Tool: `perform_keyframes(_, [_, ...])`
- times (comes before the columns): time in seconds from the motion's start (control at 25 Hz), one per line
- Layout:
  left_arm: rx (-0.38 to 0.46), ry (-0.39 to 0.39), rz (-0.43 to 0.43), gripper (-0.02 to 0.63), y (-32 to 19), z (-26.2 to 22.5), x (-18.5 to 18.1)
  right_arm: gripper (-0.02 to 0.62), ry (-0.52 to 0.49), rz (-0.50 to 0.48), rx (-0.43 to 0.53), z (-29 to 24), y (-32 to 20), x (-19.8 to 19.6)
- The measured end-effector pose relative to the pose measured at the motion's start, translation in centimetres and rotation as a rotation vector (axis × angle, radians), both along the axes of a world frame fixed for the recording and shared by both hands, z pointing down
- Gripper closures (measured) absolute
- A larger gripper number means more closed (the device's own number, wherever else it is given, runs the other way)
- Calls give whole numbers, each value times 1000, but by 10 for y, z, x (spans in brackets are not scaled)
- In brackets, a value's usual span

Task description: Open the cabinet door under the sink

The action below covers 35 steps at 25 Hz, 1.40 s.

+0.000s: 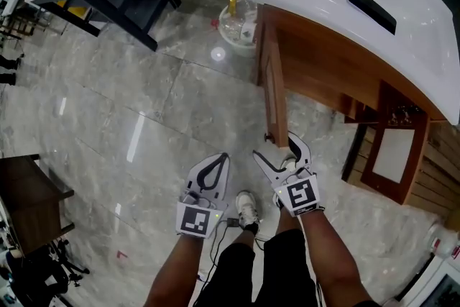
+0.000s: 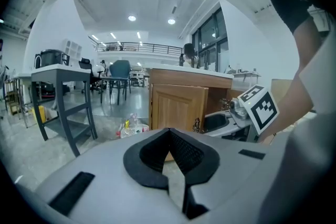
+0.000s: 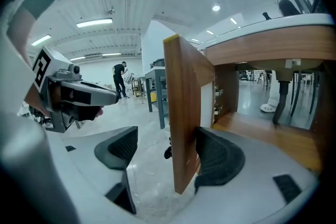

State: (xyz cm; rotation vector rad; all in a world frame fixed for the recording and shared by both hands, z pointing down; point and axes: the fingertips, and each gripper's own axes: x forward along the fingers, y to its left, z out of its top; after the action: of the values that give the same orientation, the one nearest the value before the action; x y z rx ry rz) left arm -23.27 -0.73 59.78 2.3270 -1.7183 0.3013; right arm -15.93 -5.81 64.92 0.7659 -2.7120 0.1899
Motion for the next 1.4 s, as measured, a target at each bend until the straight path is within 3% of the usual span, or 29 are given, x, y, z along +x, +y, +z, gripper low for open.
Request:
perform_keyframes(0.28, [-9, 5, -32, 586, 0, -2, -14, 238, -1, -23, -29, -1, 9, -22])
perform_keyframes(0.6, [-10, -13, -70, 586, 1, 1, -31, 250, -15, -99, 0, -8, 19, -55])
perform_keyframes(1.04, [-2, 27, -78, 586, 11, -15, -27, 270, 8, -32, -58, -30, 47, -30])
perform_keyframes(1.2, [-1, 24, -39, 586, 18, -37, -17, 327, -38, 29, -1, -78, 46, -11])
perform_keyframes(1.4, [29, 62, -4, 586, 15, -86, -1, 465, -85, 160, 100, -153, 34, 19])
